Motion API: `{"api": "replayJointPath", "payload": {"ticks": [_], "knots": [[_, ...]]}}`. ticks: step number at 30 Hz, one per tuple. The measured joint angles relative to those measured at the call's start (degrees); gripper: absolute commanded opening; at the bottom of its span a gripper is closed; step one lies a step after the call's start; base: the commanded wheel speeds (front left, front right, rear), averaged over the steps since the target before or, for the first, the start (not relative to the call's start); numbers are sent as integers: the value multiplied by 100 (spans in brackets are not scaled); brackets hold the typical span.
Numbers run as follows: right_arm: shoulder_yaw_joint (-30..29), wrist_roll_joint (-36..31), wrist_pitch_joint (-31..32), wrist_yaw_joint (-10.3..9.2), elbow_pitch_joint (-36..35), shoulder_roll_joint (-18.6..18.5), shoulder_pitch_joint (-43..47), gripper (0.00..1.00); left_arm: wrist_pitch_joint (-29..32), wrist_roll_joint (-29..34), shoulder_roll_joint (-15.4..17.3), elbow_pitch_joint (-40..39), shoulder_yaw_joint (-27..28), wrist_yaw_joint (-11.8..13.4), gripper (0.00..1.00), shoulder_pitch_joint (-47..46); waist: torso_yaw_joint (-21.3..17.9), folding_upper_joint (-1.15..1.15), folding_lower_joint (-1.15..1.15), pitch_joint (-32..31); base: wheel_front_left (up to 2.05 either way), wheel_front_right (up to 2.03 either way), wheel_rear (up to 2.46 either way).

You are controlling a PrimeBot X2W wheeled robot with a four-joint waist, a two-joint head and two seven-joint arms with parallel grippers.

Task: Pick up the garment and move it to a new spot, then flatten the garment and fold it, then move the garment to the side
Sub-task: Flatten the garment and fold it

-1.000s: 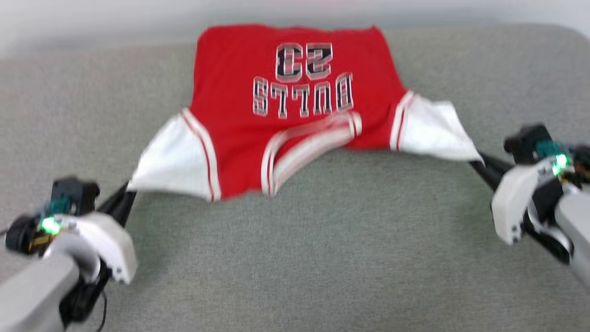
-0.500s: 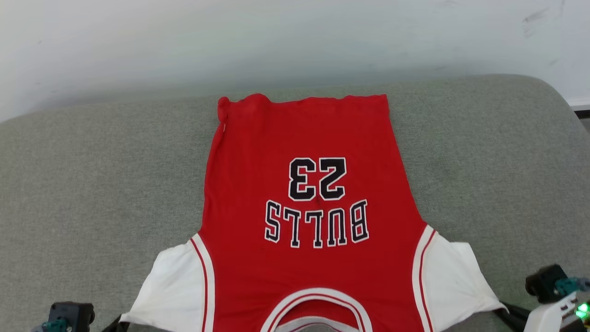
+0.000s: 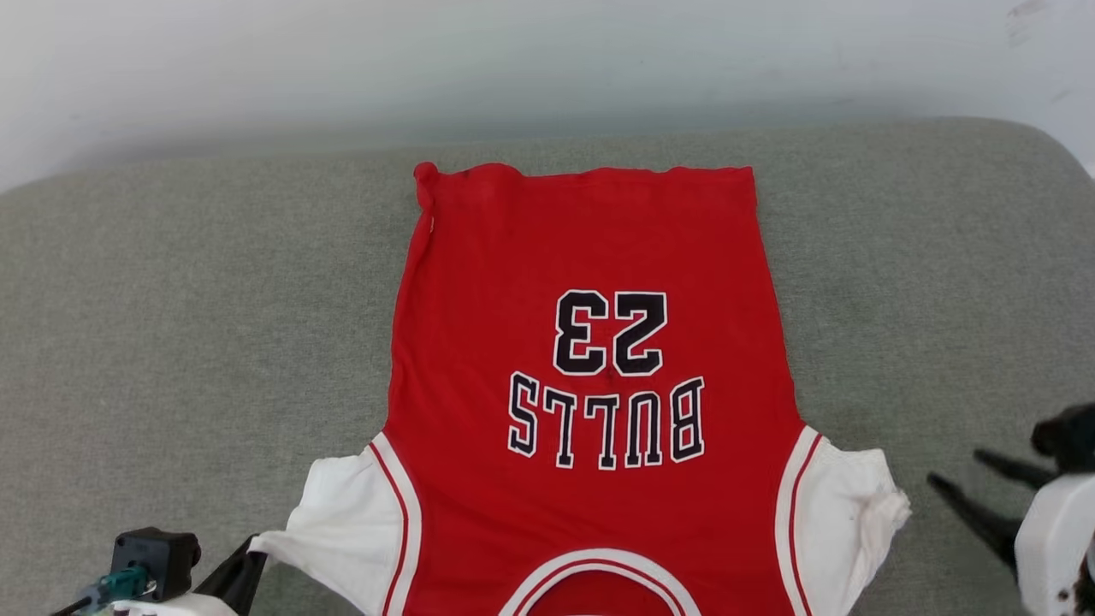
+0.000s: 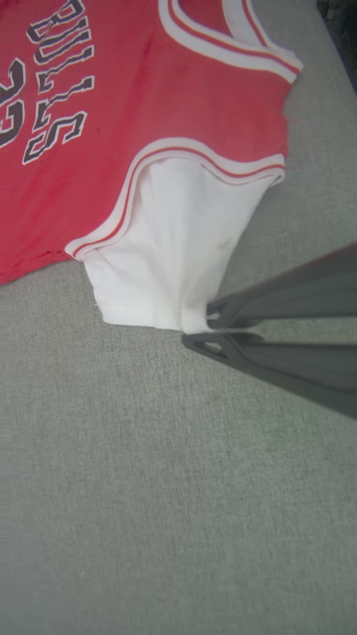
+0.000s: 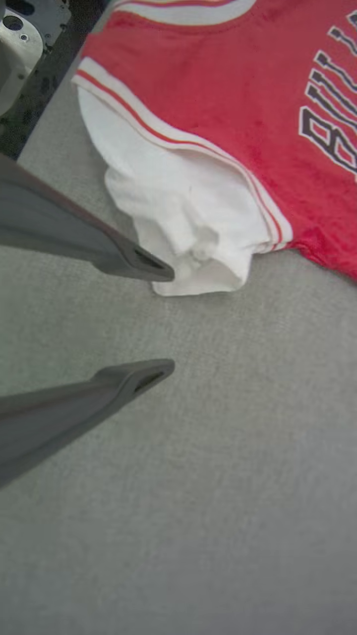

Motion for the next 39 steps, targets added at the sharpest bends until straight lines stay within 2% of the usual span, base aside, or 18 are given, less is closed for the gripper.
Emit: {"api": "replayJointPath", "payload": {"ticks": [7, 12, 22, 27, 33, 39], "knots": [[-1537, -248, 558, -1, -965, -285, -814, 100, -1, 338, -27, -352, 86, 205, 0, -325, 169, 0, 0, 382, 0, 0, 0], [-2309, -288, 1467, -1, -1161, -110, -1858, 100, -2, 522, -27, -689, 200, 288, 0, -542, 339, 0, 1, 817, 0, 0, 0], [-2131, -229, 4894, -2, -352, 326, -4252, 100, 99, 1126, -187, -959, 163, 333, 0, -1183, 880, 0, 2, 1834, 0, 0, 0], [-2089, -628, 5936, -2, 98, 520, -5189, 100, 102, 1318, -330, -1076, 169, 375, 0, -1419, 1160, 0, 2, 2369, 0, 0, 0], [-2224, -1098, 6426, -2, 520, 797, -5717, 100, 97, 1584, -531, -1100, 133, 338, 0, -1716, 1497, 0, 2, 2962, 0, 0, 0], [-2319, -1393, 6368, -3, 755, 925, -5701, 100, 47, 1762, -673, -1181, 172, 314, 0, -1973, 1815, 0, 1, 3418, 0, 0, 0]]}}
